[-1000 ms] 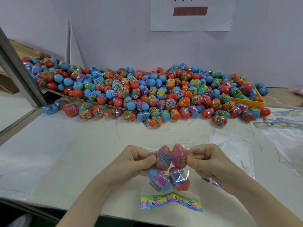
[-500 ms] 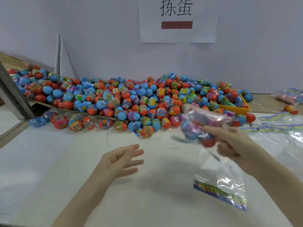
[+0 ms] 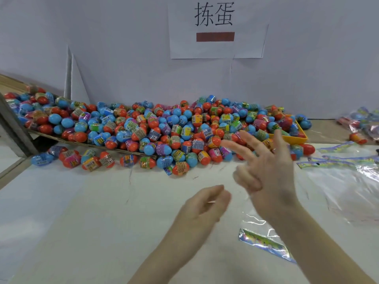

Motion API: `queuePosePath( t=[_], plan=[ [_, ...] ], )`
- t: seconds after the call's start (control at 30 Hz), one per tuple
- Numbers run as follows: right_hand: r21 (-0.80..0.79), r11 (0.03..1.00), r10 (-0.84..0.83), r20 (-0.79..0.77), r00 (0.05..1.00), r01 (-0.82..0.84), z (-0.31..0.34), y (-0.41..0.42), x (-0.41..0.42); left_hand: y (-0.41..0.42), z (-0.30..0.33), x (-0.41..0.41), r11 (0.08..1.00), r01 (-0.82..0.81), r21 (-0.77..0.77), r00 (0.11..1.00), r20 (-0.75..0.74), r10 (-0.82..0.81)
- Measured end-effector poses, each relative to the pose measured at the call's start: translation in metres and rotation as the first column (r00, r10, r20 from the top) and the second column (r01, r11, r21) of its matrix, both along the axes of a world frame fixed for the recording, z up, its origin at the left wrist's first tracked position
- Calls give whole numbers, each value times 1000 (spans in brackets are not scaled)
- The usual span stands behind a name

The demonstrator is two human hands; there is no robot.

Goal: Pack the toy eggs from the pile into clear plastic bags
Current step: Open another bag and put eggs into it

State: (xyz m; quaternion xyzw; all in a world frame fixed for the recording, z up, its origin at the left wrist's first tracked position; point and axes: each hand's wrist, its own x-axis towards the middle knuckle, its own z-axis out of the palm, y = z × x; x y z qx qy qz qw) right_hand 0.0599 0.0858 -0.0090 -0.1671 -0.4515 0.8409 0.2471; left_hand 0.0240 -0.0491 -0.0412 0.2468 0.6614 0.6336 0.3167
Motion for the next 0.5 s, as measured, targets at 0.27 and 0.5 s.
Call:
queuePosePath(
  t=[0.27,0.5],
  plan=[
    [160,987,-9,-33,999,15,-3,-31,1,6,6,9,995,-83,58,996,41,81],
    [635,462,-504,-386,772,619,13,1,8,-5,6,-3,975,-208,74,978,-14,210]
  ],
)
